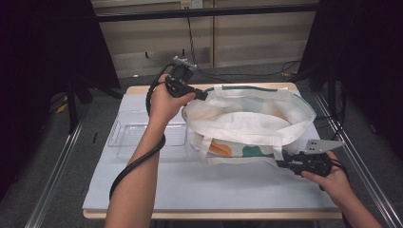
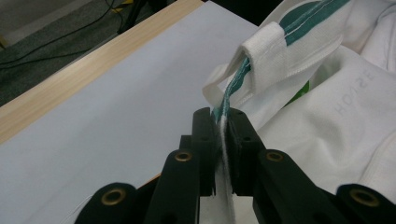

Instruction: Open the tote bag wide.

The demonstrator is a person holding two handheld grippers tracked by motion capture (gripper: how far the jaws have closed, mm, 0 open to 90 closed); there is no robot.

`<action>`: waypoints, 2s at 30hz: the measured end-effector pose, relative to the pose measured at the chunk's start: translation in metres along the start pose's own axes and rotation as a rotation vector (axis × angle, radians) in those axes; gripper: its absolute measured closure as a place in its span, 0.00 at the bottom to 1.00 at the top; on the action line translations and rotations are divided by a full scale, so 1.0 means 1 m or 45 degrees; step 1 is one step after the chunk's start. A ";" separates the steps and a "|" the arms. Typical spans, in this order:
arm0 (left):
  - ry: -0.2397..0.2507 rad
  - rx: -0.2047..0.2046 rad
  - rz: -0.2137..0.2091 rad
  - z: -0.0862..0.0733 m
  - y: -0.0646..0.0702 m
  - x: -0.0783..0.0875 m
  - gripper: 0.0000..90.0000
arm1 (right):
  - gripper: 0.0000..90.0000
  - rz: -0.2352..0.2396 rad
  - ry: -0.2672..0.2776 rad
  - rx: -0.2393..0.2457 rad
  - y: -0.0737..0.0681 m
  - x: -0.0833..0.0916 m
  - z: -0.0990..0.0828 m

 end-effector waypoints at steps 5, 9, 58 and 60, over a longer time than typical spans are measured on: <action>-0.004 -0.006 -0.005 -0.001 0.001 0.001 0.93 | 0.57 -0.020 0.023 0.021 -0.007 0.004 0.015; -0.007 -0.015 -0.005 -0.002 0.002 0.001 0.93 | 0.47 -0.028 0.020 0.038 -0.011 0.006 0.025; -0.002 -0.096 -0.029 0.020 0.026 -0.032 0.83 | 0.97 0.090 0.081 0.062 -0.019 0.001 0.037; -0.004 -0.083 -0.015 0.022 0.024 -0.033 0.83 | 0.97 0.092 0.077 0.058 -0.019 0.000 0.035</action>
Point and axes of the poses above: each handheld gripper's, and its own axes: x roughly backward along the jaws, z roughly out of its top, y roughly to its right, the point moved 7 cm from there along -x, roughly forward along the jaws, and after that the axes turned 13 degrees about z, right-handed, at the moved point
